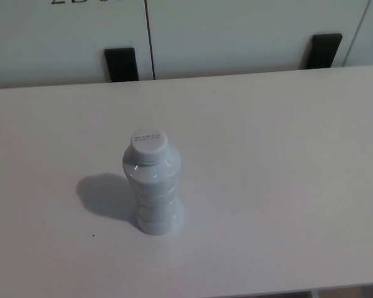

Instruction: The robot picks up a bottle from a person using its left hand and walk towards the table in frontand put the bottle on the table.

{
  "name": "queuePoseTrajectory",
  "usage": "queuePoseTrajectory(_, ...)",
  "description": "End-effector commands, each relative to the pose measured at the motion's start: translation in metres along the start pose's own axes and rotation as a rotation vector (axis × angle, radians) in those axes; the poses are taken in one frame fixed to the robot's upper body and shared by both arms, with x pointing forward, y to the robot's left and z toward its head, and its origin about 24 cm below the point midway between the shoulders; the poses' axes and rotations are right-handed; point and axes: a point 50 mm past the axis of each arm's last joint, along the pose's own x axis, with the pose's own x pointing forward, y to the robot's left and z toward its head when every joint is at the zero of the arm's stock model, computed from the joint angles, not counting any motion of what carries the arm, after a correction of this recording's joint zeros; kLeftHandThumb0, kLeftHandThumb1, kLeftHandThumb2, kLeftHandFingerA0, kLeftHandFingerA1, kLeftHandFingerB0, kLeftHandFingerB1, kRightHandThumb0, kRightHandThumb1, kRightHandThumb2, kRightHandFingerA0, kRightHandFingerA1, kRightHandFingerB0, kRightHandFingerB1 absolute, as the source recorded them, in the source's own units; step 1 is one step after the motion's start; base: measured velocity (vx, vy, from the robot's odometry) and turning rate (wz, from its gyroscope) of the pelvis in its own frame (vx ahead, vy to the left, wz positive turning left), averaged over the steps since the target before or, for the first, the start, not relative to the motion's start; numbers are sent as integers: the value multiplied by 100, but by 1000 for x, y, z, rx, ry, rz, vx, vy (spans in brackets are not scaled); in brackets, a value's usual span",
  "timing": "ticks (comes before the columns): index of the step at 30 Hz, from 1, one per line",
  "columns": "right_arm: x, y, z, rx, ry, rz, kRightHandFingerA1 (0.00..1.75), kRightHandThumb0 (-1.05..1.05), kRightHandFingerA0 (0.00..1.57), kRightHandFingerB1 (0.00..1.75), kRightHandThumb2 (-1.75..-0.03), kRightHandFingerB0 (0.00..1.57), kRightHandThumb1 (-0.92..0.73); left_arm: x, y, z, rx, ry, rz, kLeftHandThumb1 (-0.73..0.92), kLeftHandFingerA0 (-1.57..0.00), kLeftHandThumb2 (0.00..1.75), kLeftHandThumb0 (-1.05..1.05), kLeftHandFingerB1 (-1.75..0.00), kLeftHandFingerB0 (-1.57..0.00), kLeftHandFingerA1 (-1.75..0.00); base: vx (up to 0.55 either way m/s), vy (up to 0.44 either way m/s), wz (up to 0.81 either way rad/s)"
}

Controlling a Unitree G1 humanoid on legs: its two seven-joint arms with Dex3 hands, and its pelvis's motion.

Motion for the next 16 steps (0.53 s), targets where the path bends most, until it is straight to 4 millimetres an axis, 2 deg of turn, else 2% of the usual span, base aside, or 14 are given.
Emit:
queuePoseTrajectory(1, -3, 0, -10, -10, 30, -24, 46, -43, 61, 40, -62, 51, -73, -4, 23, -25, 183, 272, 321, 75, -71, 62, -39, -49, -58, -60, 0, 0, 0)
queuePoseTrajectory(2, -3, 0, -10, -9, 30, -23, 46, -43, 61, 40, -62, 51, -73, -4, 23, -25, 180, 269, 321, 75, -71, 62, -39, -49, -58, -60, 0, 0, 0)
queuePoseTrajectory(3, -3, 0, -10, -21, 29, -22, 46, -44, 60, 40, -62, 49, -73, -4, 23, -25, 169, 267, 324, 75, -73, 62, -38, -47, -55, -67, 0, 0, 0)
queuePoseTrajectory(6, -3, -2, -9, -3, 30, -28, 46, -44, 61, 39, -61, 49, -72, -2, 23, -22, 179, 267, 325, 76, -75, 62, -39, -45, -53, -69, 0, 0, 0)
queuePoseTrajectory(12, -1, -4, -3, -25, 19, -24, 45, -44, 60, 39, -61, 50, -72, -1, 26, -18, 205, 267, 333, 76, -70, 63, -41, -45, -53, -60, 0, 0, 0)
queuePoseTrajectory(13, 0, -5, -1, -33, 15, -24, 46, -44, 60, 40, -62, 50, -73, -1, 28, -16, 219, 265, 341, 76, -67, 63, -43, -45, -54, -54, 0, 0, 0)
queuePoseTrajectory(16, 0, -6, 1, -44, 13, -21, 46, -44, 59, 40, -62, 50, -73, 0, 29, -15, 228, 267, 345, 77, -67, 63, -42, -45, -54, -55, 0, 0, 0)
